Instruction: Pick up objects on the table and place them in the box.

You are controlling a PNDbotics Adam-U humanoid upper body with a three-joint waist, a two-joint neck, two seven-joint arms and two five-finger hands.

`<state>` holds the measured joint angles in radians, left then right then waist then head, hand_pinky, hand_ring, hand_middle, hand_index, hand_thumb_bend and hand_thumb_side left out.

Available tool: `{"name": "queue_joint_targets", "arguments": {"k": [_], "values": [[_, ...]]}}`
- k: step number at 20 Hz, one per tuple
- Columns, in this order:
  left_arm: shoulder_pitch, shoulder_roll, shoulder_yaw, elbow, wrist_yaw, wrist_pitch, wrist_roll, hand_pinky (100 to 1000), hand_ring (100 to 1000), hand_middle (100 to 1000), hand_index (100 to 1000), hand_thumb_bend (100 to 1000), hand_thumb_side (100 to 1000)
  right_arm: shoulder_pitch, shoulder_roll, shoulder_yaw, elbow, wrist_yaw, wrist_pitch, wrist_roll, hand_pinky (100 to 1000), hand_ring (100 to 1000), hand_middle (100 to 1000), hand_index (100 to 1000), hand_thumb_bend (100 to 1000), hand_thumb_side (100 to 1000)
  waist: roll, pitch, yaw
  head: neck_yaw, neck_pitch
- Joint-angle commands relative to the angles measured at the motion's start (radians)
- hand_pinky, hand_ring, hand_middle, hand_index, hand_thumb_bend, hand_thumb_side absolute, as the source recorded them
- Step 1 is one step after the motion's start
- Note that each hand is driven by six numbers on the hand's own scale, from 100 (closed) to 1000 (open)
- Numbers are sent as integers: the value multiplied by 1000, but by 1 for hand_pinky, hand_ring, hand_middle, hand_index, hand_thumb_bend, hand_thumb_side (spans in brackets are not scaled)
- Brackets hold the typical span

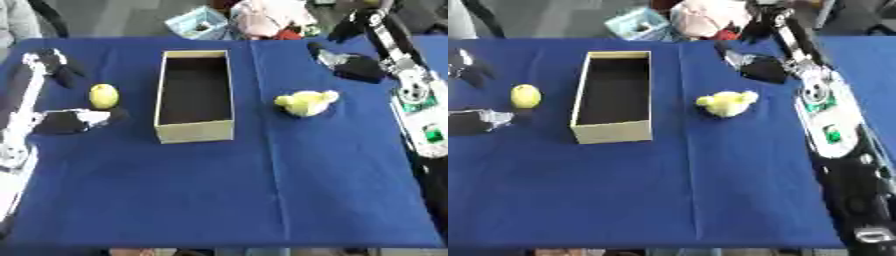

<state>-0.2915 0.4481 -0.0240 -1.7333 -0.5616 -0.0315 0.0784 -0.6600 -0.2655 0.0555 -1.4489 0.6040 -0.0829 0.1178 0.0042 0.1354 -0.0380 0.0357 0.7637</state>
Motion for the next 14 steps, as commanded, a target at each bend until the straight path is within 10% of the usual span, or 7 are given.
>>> {"name": "queue_joint_targets", "arguments": {"k": [1,14], "values": [[-12,26,12,-15,-5,1,-2,481,420,491,534,1000,569,-25,-8,-10,-9,5,1,-3,677,561,525,540,413,489,1,-16,-1,-1,3],[-52,95,10,11,-51,30,-68,508,448,515,565,1000,570,-24,-6,-9,-3,8,1,0,676,558,521,539,412,491,3,-17,-4,0,3]]}}
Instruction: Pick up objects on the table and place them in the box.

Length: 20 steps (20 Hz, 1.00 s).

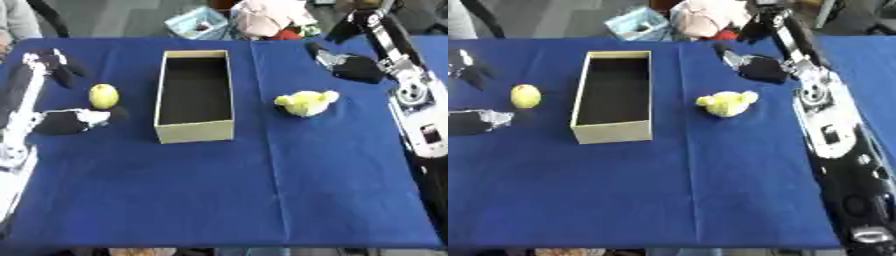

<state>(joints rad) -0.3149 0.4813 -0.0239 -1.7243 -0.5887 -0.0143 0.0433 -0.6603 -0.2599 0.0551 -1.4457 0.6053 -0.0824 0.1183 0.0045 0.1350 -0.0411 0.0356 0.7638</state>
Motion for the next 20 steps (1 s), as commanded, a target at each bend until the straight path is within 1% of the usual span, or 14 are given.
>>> {"name": "queue_joint_targets", "arguments": {"k": [1,4,6,7,8,10,12,13,15,20], "values": [[-45,85,7,14,-34,21,-57,513,452,517,568,1000,561,-24,-12,-8,-5,7,1,0,677,558,521,539,413,491,3,-18,-1,0,2],[-99,162,-11,57,-64,35,-130,539,468,527,588,1000,537,-24,-11,-4,-1,9,-1,3,676,558,520,539,411,492,4,-20,-7,2,5],[-146,219,-32,100,-94,30,-189,558,482,535,606,1000,517,-24,-10,-3,2,9,-2,5,676,557,520,539,411,492,4,-22,-11,3,0],[-173,245,-44,125,-112,21,-219,563,486,537,609,1000,505,-25,-9,-2,3,10,-2,6,676,557,519,538,411,492,5,-22,-13,5,-2],[-198,264,-56,154,-128,12,-246,573,494,541,619,1000,469,-25,-8,0,4,10,-3,7,676,557,519,539,411,493,5,-23,-16,7,-2],[-252,289,-88,227,-158,-16,-310,596,521,547,644,1000,424,-24,-6,3,7,9,-5,10,676,556,518,538,411,494,6,-25,-22,10,-2],[-303,293,-117,307,-203,-50,-376,615,546,557,654,985,404,-24,-4,7,10,8,-7,14,676,555,517,538,411,494,7,-26,-26,15,-4],[-329,286,-127,351,-231,-67,-406,620,549,559,656,969,394,-23,-2,8,11,8,-8,15,676,555,517,538,421,495,8,-28,-30,17,-3],[-373,263,-134,432,-286,-95,-445,625,552,561,660,953,379,-21,1,11,13,6,-10,17,676,554,517,538,411,495,7,-30,-36,16,-2],[-460,193,-123,608,-406,-126,-468,632,550,554,657,926,360,-20,3,15,20,4,-12,21,676,554,516,538,409,497,4,-35,-48,20,1]]}}
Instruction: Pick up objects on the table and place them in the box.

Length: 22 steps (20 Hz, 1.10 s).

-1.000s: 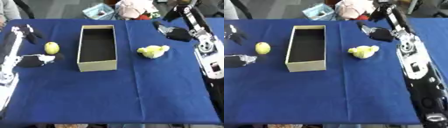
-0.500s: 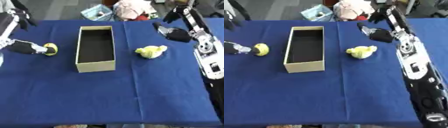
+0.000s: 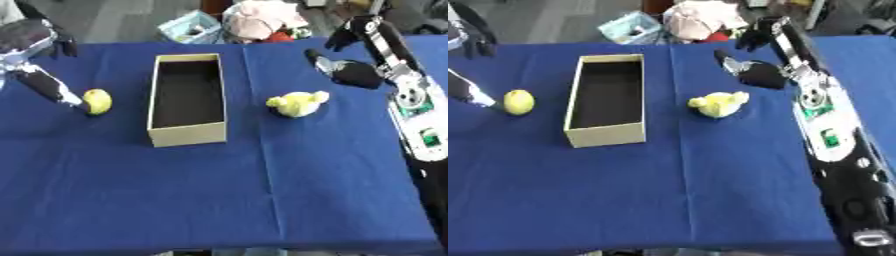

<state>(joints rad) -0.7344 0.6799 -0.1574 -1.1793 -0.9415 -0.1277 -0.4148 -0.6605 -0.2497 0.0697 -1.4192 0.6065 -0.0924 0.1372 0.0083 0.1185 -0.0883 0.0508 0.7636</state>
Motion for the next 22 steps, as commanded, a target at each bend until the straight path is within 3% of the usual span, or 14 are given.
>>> {"name": "queue_joint_targets", "arguments": {"k": [1,9,16,22], "values": [[-54,-18,14,94,-76,-16,-10,635,548,551,655,910,351,-20,-6,1,-5,3,-2,2,675,554,516,538,409,497,0,-19,-2,5,1],[-110,-87,37,242,-203,-41,16,629,544,548,652,867,355,-20,4,4,-1,1,-5,5,675,553,515,538,406,502,-5,-23,-7,9,3],[-119,-114,60,294,-268,8,132,606,529,533,637,779,373,-19,8,4,2,-1,-5,5,674,552,514,538,400,507,-4,-21,-13,14,6],[-121,-125,65,326,-299,28,161,605,530,533,636,751,355,-19,9,5,2,-3,-5,5,673,551,513,538,400,508,-1,-16,-22,17,6]]}}
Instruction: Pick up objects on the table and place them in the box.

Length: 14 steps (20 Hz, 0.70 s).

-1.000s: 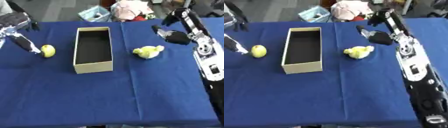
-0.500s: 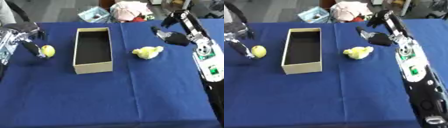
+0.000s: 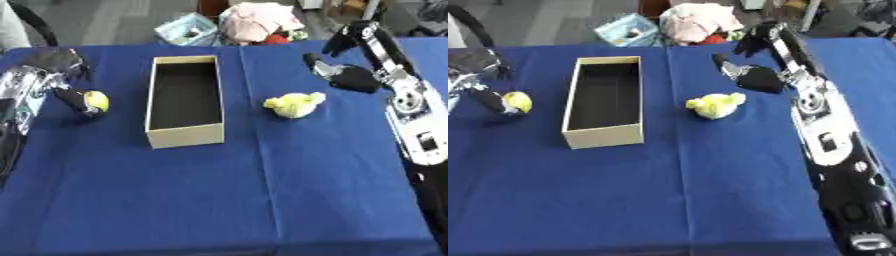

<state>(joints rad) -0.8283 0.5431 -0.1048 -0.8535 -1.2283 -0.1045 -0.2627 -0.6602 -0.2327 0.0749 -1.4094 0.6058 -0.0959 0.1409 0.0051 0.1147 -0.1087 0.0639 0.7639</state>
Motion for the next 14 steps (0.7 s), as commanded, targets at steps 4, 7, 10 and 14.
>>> {"name": "queue_joint_targets", "arguments": {"k": [4,7,10,14], "values": [[-25,7,14,13,-15,2,-5,604,528,530,633,728,339,-20,-7,0,-6,-3,-1,2,673,551,513,537,399,508,2,-9,-6,4,6],[-21,5,15,22,-13,0,-20,601,521,523,625,689,314,-20,-6,-1,-6,-3,-1,1,673,551,513,537,397,509,2,-9,-7,4,6],[-17,5,17,27,-11,1,-28,588,507,508,607,623,271,-20,-5,-2,-5,-3,-1,1,673,551,513,537,397,510,1,-8,-7,4,6],[-12,6,19,35,-10,4,-31,565,475,477,569,515,219,-20,-4,-2,-4,-2,-1,0,673,551,513,536,395,511,1,-8,-7,3,6]]}}
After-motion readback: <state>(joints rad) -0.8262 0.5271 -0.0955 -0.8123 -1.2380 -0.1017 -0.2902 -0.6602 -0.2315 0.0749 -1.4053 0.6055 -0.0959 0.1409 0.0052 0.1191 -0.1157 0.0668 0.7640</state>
